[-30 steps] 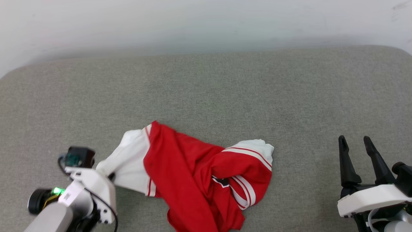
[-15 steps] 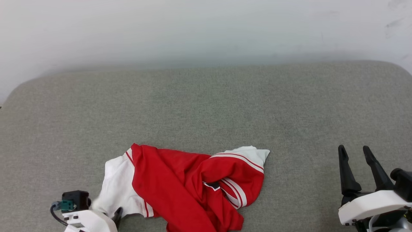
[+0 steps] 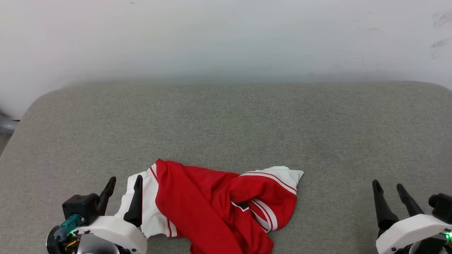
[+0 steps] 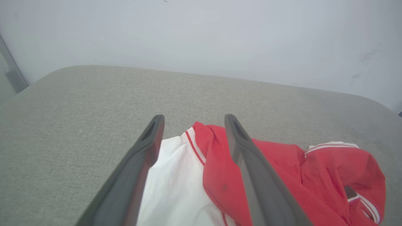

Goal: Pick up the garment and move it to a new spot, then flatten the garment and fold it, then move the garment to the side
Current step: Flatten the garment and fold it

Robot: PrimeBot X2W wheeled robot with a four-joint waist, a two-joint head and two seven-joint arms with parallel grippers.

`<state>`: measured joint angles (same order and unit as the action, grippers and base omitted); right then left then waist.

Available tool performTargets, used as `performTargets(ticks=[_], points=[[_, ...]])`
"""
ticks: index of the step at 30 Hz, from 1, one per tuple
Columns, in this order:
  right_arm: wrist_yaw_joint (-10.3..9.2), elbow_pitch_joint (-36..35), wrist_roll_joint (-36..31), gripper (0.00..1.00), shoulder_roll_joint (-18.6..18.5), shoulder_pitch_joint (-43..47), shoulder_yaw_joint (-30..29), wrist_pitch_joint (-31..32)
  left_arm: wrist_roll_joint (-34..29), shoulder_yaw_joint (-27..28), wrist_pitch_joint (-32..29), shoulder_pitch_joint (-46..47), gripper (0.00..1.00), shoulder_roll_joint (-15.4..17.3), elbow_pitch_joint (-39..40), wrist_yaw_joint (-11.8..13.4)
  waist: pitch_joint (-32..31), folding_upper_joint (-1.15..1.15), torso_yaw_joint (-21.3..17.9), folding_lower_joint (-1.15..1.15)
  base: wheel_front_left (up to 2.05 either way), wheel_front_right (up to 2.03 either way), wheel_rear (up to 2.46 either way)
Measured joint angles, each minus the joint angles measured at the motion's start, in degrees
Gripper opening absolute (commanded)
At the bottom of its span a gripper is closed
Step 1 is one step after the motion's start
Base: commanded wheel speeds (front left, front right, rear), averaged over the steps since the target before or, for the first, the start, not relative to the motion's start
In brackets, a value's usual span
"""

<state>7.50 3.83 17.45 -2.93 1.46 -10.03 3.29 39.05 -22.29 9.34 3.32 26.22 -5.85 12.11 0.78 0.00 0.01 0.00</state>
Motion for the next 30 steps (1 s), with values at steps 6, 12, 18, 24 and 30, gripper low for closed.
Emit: performTargets(ticks=[6,12,18,24,30], points=[[0.00,5.7,1.4,1.00,-0.2,-3.9,0.5,8.6,-3.0,-0.2,4.1,0.6,1.00,-2.3,3.4,1.0,1.3,0.00,1.5,0.00,0.00,0.00,0.00],[0.00,9.5,4.4,1.00,-4.0,-11.9,6.5,19.6,-5.6,0.3,5.3,2.0,1.00,-4.2,6.7,1.0,4.5,0.00,3.7,0.00,0.00,0.00,0.00],[0.00,13.2,7.1,1.00,-8.8,-20.0,14.8,29.1,-6.5,0.6,5.5,3.6,1.00,-6.0,7.0,-0.1,8.3,0.00,6.4,0.01,0.00,0.00,0.00],[0.00,16.3,8.9,1.00,-12.9,-25.3,22.9,34.4,-7.6,1.4,5.6,5.9,1.00,-8.2,6.4,-2.0,11.7,0.00,8.9,0.01,0.00,0.00,0.00],[0.00,19.8,11.9,0.91,-15.3,-27.8,27.9,40.5,-9.2,3.0,5.6,7.1,1.00,-10.3,5.3,-4.0,14.1,0.00,10.4,0.01,0.00,0.00,0.00]])
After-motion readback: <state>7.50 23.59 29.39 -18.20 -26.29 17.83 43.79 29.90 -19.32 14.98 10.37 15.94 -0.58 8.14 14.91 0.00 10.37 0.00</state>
